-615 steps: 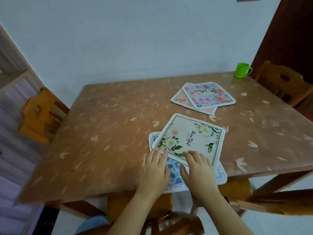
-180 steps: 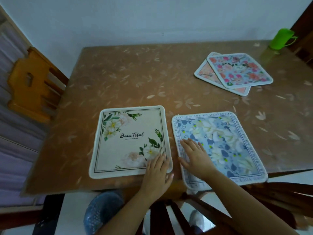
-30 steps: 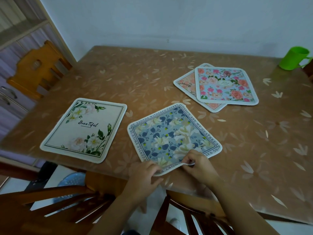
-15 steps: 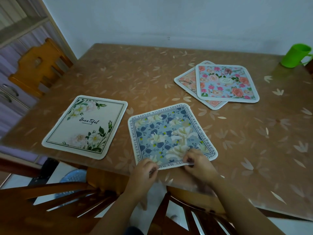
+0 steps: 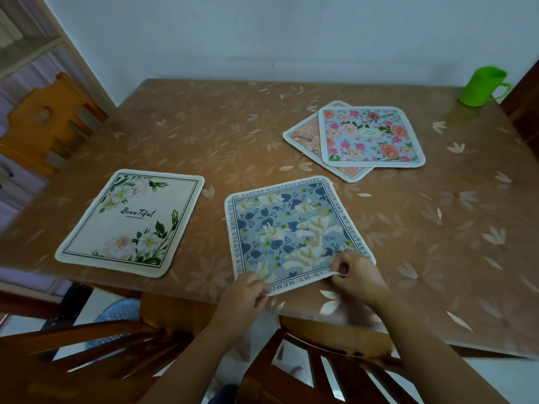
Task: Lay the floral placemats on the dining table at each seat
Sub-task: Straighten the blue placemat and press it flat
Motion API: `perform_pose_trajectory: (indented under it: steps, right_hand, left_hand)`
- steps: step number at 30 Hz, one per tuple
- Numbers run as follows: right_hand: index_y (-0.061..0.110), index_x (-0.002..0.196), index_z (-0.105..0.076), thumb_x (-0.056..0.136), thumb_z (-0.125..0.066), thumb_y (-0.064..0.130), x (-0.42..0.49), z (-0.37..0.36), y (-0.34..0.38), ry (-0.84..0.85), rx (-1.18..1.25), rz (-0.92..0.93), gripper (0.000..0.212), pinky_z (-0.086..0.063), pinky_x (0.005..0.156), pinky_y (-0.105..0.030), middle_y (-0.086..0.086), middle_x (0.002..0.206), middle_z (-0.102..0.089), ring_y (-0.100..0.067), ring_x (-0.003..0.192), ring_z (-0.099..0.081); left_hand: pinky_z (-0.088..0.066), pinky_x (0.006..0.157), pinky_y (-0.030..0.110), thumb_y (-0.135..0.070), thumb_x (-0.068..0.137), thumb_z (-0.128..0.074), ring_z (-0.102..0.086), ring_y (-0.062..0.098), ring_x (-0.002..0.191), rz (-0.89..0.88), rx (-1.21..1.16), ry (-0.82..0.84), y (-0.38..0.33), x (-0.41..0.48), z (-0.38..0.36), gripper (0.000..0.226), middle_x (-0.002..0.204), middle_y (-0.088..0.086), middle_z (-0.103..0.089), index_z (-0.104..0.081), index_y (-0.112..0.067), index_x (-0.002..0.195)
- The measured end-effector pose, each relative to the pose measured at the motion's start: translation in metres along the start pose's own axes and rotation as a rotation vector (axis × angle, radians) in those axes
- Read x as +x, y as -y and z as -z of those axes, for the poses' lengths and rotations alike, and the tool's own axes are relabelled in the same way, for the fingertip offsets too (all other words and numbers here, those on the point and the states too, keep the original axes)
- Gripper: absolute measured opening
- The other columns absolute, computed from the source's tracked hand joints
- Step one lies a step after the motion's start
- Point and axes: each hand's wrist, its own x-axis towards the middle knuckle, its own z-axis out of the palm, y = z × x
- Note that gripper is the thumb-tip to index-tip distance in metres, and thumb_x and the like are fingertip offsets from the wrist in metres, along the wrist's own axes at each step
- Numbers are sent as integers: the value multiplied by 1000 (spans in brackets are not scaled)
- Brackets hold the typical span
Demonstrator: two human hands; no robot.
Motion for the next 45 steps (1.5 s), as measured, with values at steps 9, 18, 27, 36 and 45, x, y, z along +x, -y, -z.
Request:
perform_pose_trajectory:
  steps: [9, 18, 27, 36, 45]
  right_hand:
    - [28, 60, -49, 66, -66, 9, -36, 30, -38, -62, 6, -192, 26, -43, 56, -22, 5, 71, -60, -11, 66, -56]
    - [19, 71, -54, 70, -65, 7, -48, 23, -60, -65, -111, -141, 16, -39, 63, -26, -1, 83, -54, -21, 81, -53]
    - [10, 87, -60, 74, -72, 21, -63, 33, -81, -98, -229, -211, 21, -45, 80, -37, -8, 100, -55, -25, 98, -49]
    - [11, 93, -60, 82, -62, 22, -65, 32, -83, -70, -349, -169, 15, -41, 82, -35, -6, 107, -56, -24, 100, -48]
    - [9, 96, -60, 83, -60, 18, -67, 27, -86, -120, -386, -142, 16, -40, 80, -35, -6, 105, -58, -26, 99, -49]
  left_hand:
    - [-49, 70, 34, -3, 77, -64, -57, 19, 83, -103, 13, 53, -28, 36, -31, 7, 89, 5, -61, -66, -7, 83]
    - [-45, 70, 32, -4, 79, -64, -56, 22, 86, -102, 36, 136, -29, 43, -47, 4, 90, 7, -59, -64, -7, 82]
    - [-46, 75, 35, -6, 75, -71, -56, 23, 87, -66, 21, 119, -25, 39, -52, 9, 90, 8, -60, -66, -6, 83]
    - [-40, 78, 30, -11, 84, -61, -51, 20, 93, -47, 72, 149, -24, 39, -57, 4, 95, 4, -58, -63, -9, 86]
    - [-43, 73, 37, -3, 80, -64, -54, 25, 85, -46, 89, 124, -27, 38, -60, 5, 87, 8, -59, -61, -6, 77]
